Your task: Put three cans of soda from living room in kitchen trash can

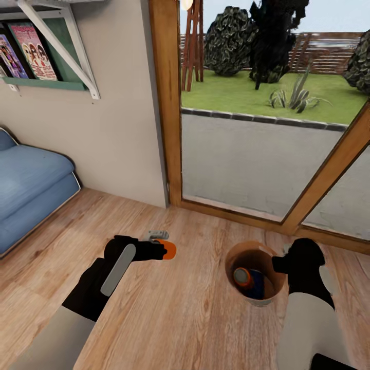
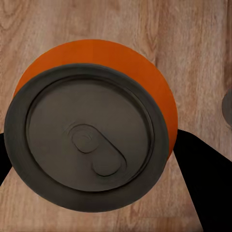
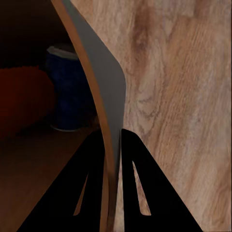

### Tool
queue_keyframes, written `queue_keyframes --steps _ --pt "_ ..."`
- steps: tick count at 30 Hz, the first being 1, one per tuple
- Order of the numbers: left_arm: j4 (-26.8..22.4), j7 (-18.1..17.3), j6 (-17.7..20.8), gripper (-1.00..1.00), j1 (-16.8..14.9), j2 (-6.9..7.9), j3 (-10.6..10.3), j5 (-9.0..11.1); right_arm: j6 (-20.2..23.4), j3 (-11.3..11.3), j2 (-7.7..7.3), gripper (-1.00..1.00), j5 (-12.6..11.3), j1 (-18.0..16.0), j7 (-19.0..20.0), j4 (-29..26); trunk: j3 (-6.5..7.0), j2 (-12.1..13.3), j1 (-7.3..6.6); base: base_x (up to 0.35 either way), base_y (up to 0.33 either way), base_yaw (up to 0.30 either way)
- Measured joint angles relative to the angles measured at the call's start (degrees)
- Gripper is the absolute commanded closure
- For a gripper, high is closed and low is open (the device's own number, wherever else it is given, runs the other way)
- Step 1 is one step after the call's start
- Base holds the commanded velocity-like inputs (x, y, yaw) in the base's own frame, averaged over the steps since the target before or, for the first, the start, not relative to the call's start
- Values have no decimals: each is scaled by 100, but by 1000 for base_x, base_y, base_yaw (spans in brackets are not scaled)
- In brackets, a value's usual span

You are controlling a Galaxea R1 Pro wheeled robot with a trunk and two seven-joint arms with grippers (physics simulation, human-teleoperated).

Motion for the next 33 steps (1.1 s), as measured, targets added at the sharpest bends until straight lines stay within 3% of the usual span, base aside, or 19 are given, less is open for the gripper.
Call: queue_keyframes --steps 1,3,5,8,9,12,15,16,18,21,24,27,33 --pt "-2 0 0 100 0 1 0 2 -5 88 0 100 -376 -2 -520 106 18 40 -22 0 0 0" --pt "-5 0 0 100 0 3 0 2 4 187 0 100 -702 0 -1000 216 54 120 -66 0 0 0" --pt "-7 0 0 100 -1 3 0 5 -176 334 1 100 -1408 1 -1889 520 89 201 -110 0 0 0" --pt "-3 0 0 100 2 -5 -2 6 -457 388 5 100 -1759 1 -2538 798 144 321 -176 0 0 0" --pt "0 0 -1 100 1 -12 -5 9 -639 409 10 100 -1942 2 -2935 977 161 361 -198 0 0 0" --pt "5 0 0 100 2 -18 -6 5 -903 431 13 100 -2141 0 -3479 1198 215 481 -264 0 0 0" --pt "15 0 0 100 2 -28 -8 7 -1266 520 16 100 -2783 1 -4124 1581 269 602 -330 0 0 0" --pt "17 0 0 100 3 -29 -9 6 -1370 564 17 100 -2893 -1 -4250 1681 287 642 -352 0 0 0" --pt "20 0 0 100 4 -30 -9 8 -1818 669 16 100 -3054 -4 -4768 2068 323 722 -396 0 0 0" --pt "18 0 0 100 7 -32 -8 12 -2336 725 15 100 -3103 -11 -5434 2541 377 842 -462 0 0 0" --pt "11 0 -1 100 7 -33 -9 25 -2533 767 23 100 -3428 -15 -5746 2755 431 962 -528 0 0 0" --pt "-13 -1 -1 100 8 -33 -9 113 -2700 793 42 100 -3375 -17 -5936 2875 485 1083 -594 0 0 0" --pt "-34 -2 -2 100 8 -31 -15 615 -2887 806 80 100 -3441 -17 -6041 3014 592 1323 -725 0 0 0"
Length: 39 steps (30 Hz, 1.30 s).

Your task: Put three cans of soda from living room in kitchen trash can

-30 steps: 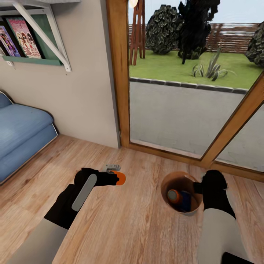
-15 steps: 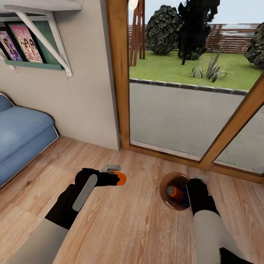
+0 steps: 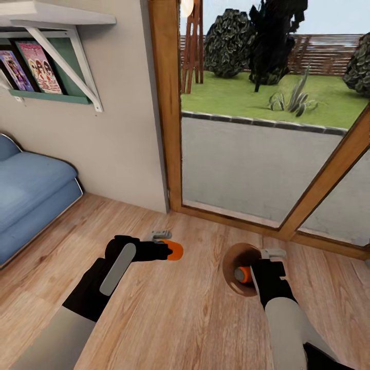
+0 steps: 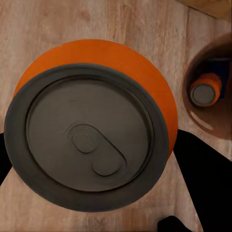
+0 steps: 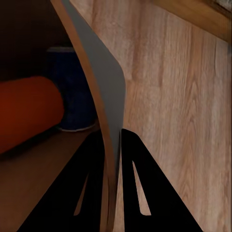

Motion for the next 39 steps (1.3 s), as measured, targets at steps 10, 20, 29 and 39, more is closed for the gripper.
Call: queue_keyframes --steps 10,20,29,39 --pt "44 -48 -4 100 9 -277 -569 378 -39 134 203 100 -2 0 -13 21 179 401 -220 0 0 0" --pt "63 -43 0 100 38 -554 -755 356 7 432 253 100 -39 -1 5 20 359 802 -439 0 0 0" --pt "58 -39 1 100 50 -581 -871 489 217 780 253 100 -561 0 19 20 520 1163 -637 0 0 0" --pt "73 -41 -134 100 53 -592 -948 588 982 1693 252 100 -1685 1 34 17 700 1564 -856 0 0 0"
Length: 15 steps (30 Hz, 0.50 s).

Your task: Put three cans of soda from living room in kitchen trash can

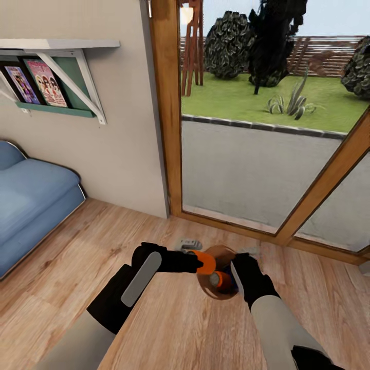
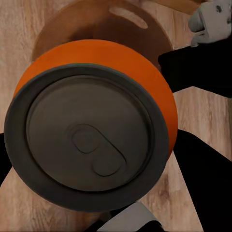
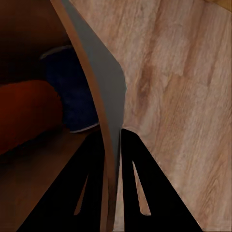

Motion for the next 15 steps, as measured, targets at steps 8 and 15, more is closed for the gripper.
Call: queue_keyframes --steps 8,15 --pt "9 -1 -246 100 0 2 -17 -1 311 510 1 100 -713 -2 25 -15 144 321 -176 0 0 0" --pt "10 1 -316 100 0 5 -37 4 764 1051 0 100 -1170 0 26 -49 144 323 -177 0 0 0"
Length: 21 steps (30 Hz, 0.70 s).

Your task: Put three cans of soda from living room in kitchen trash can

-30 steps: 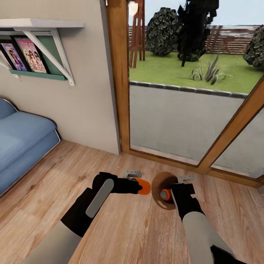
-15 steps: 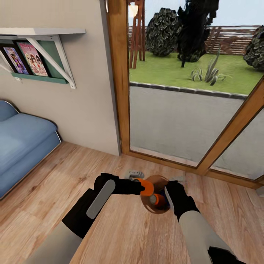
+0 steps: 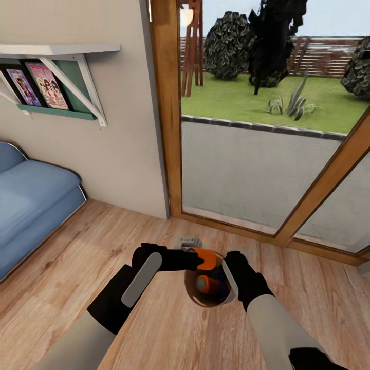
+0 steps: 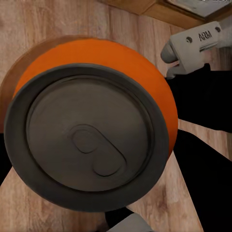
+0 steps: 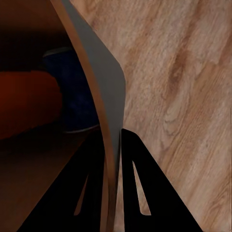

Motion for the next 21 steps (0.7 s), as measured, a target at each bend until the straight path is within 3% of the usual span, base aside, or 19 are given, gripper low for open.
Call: queue_keyframes --steps 7,12,21 --pt "112 -1 -127 100 0 -3 -11 -8 77 128 0 100 -84 -1 0 -62 0 0 0 0 0 0" --pt "509 -6 -194 100 0 -9 -39 -10 81 144 0 100 -277 -1 0 -112 0 0 0 0 0 0" --pt "1062 -2 -313 100 0 -10 -41 4 87 147 0 100 -300 0 0 -144 0 0 0 0 0 0"
